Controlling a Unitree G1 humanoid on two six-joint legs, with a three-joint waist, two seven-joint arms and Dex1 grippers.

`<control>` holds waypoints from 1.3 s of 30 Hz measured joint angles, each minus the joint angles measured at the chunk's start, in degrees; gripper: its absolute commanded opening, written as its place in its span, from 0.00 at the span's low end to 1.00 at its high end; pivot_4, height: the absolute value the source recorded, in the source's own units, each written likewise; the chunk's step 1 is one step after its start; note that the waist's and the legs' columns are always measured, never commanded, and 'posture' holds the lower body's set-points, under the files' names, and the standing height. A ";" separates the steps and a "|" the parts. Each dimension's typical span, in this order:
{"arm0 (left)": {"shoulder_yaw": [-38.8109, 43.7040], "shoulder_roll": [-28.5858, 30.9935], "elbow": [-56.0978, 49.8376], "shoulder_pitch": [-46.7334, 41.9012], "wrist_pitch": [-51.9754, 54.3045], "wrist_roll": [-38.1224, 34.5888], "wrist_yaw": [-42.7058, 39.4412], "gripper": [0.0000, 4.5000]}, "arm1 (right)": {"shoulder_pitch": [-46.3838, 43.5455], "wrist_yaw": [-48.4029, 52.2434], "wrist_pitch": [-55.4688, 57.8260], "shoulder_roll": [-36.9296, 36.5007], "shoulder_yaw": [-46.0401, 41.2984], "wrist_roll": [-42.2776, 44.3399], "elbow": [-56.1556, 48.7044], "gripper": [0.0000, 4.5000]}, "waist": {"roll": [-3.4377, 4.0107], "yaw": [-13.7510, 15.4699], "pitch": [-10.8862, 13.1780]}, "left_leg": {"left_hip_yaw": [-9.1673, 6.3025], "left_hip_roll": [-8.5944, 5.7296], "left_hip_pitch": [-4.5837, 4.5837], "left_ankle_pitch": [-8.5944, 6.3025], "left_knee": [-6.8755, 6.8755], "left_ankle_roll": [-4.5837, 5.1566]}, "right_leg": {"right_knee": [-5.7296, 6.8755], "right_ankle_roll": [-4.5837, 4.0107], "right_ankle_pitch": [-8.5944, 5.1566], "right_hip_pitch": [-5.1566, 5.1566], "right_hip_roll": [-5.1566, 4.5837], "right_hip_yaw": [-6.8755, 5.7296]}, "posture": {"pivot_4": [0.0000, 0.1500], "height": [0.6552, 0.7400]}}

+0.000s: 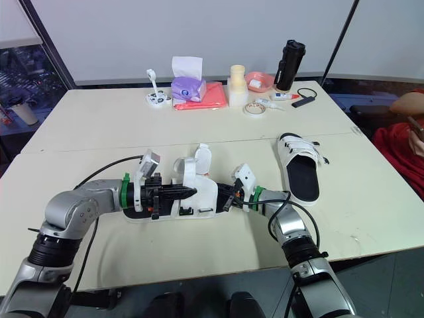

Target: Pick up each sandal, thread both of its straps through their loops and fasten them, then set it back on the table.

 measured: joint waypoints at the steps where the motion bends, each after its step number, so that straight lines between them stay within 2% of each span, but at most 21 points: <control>1: -0.20 0.15 -0.13 0.21 -0.43 0.20 -0.03 0.01 | 0.00 0.00 0.00 0.00 0.00 0.00 -0.01 0.00 | 0.00 0.01 0.00 | 0.00 0.00 0.00 0.00 -0.02 0.00 | -0.02 -0.02 0.00 -0.01 0.00 0.00 | 1.00 1.00; 20: -4.21 2.00 -1.98 2.90 -14.46 8.20 -1.39 0.01 | -0.27 0.38 0.00 0.12 0.11 0.07 -0.01 0.00 | 0.03 0.17 -0.10 | 0.12 0.01 -0.18 0.00 -0.41 0.00 | -0.20 -0.24 0.12 -0.54 -0.29 -0.01 | 1.00 1.00; 25: -4.86 2.48 -3.83 4.46 -18.47 10.47 -1.99 0.01 | -0.26 0.69 0.00 0.11 0.08 0.10 -0.01 0.00 | 0.11 0.19 -0.54 | 0.15 0.01 -0.68 0.03 -0.47 0.06 | -0.18 -0.30 0.18 -0.91 -0.30 -0.04 | 1.00 1.00; 39: -4.76 3.29 -8.31 5.58 -20.48 11.82 -1.51 0.01 | -0.21 0.68 0.01 0.11 0.07 0.10 -0.01 0.00 | 0.15 0.20 -0.67 | 0.15 0.02 -0.76 0.09 -0.47 0.16 | -0.19 -0.32 0.20 -0.98 -0.29 -0.06 | 1.00 1.00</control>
